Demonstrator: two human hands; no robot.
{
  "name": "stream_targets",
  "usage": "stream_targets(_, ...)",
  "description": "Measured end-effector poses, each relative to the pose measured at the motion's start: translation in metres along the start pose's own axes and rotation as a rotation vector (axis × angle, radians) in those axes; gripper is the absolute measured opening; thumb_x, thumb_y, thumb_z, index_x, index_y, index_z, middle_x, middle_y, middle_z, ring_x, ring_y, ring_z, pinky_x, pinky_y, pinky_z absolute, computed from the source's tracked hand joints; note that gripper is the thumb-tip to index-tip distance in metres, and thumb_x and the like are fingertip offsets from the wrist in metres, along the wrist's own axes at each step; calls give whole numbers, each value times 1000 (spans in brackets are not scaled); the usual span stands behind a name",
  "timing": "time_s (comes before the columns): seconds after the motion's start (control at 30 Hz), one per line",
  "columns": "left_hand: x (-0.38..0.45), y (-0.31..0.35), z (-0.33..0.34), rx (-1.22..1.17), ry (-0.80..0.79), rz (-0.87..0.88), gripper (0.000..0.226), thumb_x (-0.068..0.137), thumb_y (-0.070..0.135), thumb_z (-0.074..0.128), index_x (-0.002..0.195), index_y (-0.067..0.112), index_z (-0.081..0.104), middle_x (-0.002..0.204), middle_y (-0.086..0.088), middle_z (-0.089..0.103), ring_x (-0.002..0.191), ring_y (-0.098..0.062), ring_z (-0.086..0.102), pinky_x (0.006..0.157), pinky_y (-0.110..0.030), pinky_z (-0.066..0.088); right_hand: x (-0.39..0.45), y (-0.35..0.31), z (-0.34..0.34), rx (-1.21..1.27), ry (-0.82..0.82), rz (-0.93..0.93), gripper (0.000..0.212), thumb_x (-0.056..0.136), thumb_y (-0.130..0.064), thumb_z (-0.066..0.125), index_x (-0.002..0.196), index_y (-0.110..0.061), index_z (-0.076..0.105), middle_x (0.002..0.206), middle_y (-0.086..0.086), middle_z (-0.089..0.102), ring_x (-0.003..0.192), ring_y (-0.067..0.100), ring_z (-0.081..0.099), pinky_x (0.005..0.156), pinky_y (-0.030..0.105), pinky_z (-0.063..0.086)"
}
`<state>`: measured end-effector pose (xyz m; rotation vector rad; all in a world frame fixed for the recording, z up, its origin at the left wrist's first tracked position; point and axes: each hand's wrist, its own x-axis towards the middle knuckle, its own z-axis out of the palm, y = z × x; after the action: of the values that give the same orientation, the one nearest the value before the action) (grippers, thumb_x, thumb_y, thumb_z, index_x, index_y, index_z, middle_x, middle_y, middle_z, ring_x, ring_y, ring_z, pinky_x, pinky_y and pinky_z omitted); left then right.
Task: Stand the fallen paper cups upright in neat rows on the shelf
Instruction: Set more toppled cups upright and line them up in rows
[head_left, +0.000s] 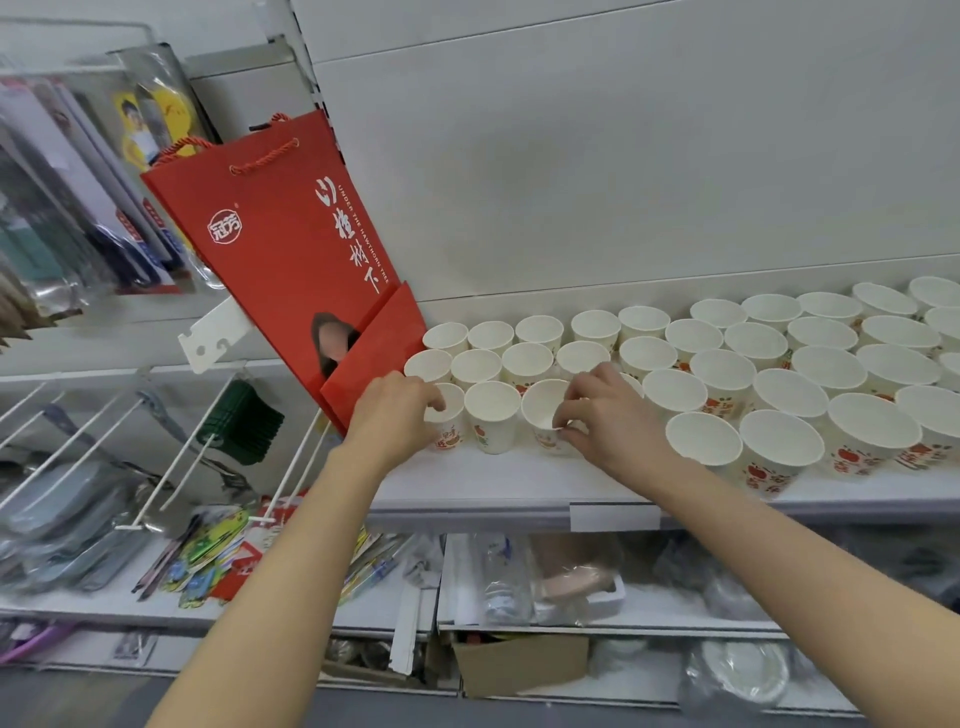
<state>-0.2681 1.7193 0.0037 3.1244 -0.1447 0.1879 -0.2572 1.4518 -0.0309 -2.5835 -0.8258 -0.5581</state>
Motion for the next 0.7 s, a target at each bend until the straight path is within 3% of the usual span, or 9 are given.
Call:
stream_targets(0.1,2,0,5,141,-13,19,14,86,25,63,97,31,70,98,3,69,95,-21,55,75,-30,30,13,6,5,30,-90,9,5,78,-21,75,82,-19,76,85,-1,60,92,25,48,63,31,36)
stream_targets(0.27,7,-5,9,298,21,28,14,86,19,60,91,26,71,91,2,69,88,-20,56,74,-31,29,27,22,3,-11,-233,-2,11,85,-19,66,91,-22,75,98,-5,64,99,19,46,68,34,43)
stream_targets(0.33,8,-7,10,229,16,34,14,84,28,65,97,29,69,98,4,69,92,-19,57,76,-30,32,32,24,0,-25,-233,-10,11,83,-17,67,91,-21,74,100,-5,65,100,20,49,72,37,46)
stream_targets(0.5,2,4,12,-47,125,127,44,73,49,75,112,34,63,111,10,62,101,-18,53,80,-32,36,29,22,3,-46,-145,-106,21,66,-23,83,84,-20,74,84,-4,69,84,25,54,66,35,45)
stream_targets(0.7,6,22,26,-85,134,213,20,78,38,71,95,28,71,103,10,61,97,-18,51,74,-27,24,29,18,19,-11,-106,-106,8,70,-17,78,76,-19,73,76,-5,67,83,23,55,59,26,35)
